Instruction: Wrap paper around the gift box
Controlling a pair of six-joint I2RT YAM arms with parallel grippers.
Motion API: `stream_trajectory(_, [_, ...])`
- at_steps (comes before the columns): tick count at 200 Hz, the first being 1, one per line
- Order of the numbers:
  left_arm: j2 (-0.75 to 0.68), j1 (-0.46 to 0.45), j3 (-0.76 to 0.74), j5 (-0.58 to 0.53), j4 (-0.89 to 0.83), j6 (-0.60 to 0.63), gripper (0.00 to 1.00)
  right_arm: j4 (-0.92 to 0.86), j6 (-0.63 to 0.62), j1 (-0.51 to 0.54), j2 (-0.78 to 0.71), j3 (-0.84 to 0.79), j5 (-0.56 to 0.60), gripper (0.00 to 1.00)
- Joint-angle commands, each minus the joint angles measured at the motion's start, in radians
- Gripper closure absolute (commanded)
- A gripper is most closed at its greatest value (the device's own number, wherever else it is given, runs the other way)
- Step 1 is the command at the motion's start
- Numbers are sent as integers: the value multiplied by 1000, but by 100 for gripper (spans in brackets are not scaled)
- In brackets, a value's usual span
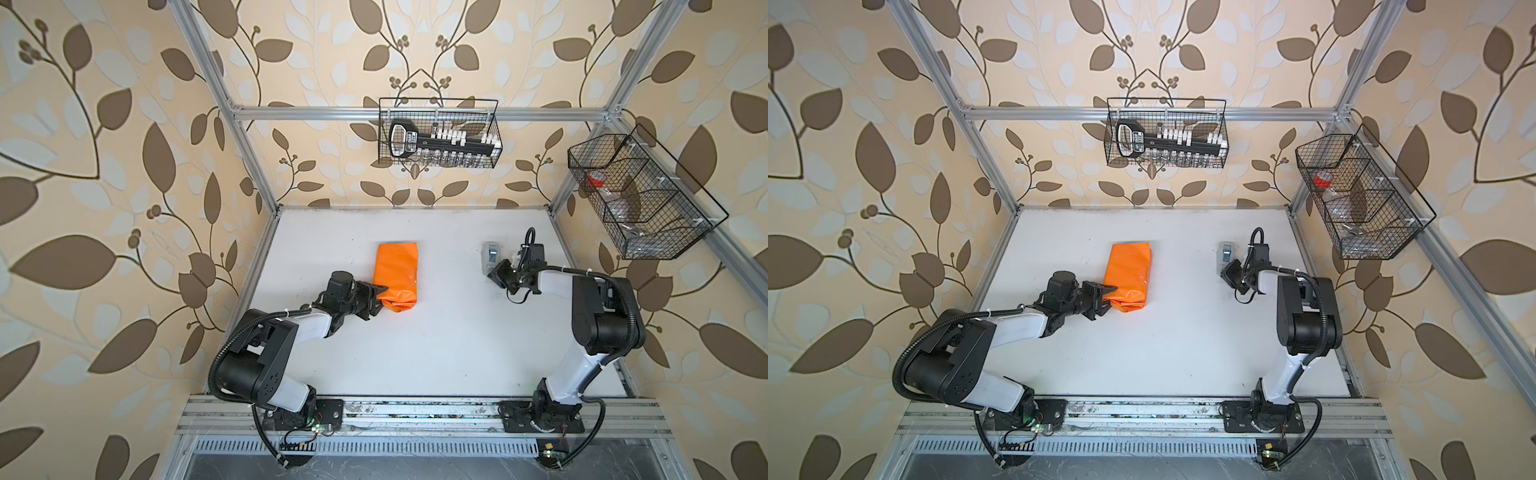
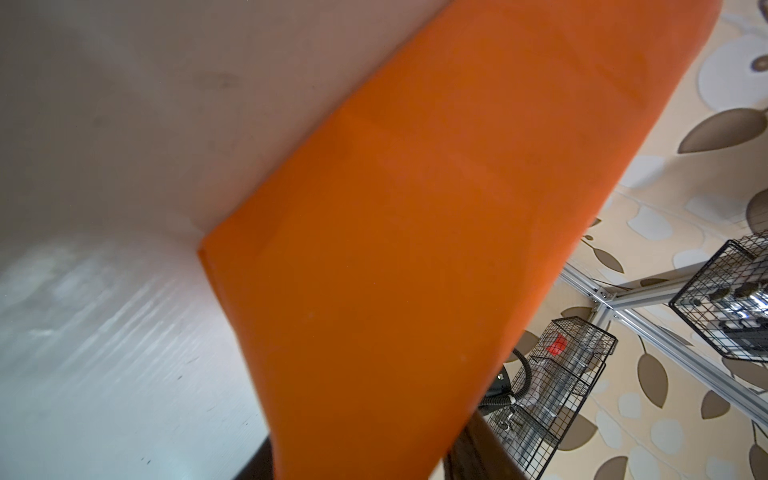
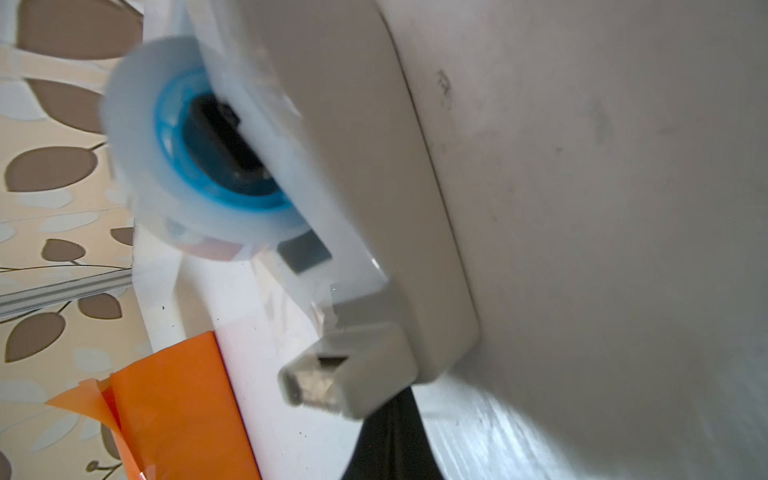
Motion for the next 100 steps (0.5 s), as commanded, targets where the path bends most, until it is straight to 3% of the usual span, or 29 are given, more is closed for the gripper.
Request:
stream_trajectory(1, [42, 12, 6, 7, -6, -1, 55, -125, 6, -36, 80, -15, 216, 100])
stream_trajectory(100, [88, 12, -1, 39, 55, -10, 55, -140, 58, -46, 41, -53, 229, 100])
